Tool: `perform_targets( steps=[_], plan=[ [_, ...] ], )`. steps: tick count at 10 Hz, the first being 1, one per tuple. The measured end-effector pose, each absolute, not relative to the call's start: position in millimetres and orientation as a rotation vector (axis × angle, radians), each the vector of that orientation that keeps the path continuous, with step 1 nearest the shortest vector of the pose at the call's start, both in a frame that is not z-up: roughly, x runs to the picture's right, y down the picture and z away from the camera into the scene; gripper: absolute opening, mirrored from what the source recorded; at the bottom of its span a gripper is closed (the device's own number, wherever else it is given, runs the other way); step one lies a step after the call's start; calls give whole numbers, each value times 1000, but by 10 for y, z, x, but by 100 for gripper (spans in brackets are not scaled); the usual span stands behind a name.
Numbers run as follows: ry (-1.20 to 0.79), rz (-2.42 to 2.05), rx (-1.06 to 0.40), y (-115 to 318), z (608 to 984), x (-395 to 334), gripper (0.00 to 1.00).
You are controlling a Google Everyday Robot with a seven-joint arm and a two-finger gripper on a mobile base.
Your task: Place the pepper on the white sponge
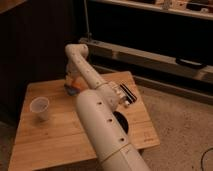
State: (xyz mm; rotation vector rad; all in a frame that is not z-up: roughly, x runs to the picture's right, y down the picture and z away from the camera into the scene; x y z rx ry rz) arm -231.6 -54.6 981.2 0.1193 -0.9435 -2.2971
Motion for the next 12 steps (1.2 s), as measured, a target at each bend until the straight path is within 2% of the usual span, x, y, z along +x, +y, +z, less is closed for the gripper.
perform_targets(
  steps=[1, 2, 9, 12],
  plan=[
    [-946, -2301, 119, -533, 9815, -2341, 65],
    [-951, -2305, 115, -517, 9816, -2356, 66],
    [-967, -2307, 89, -467, 9841, -2369, 66],
    [-963, -2214, 156, -650, 9723, -2080, 66]
  ],
)
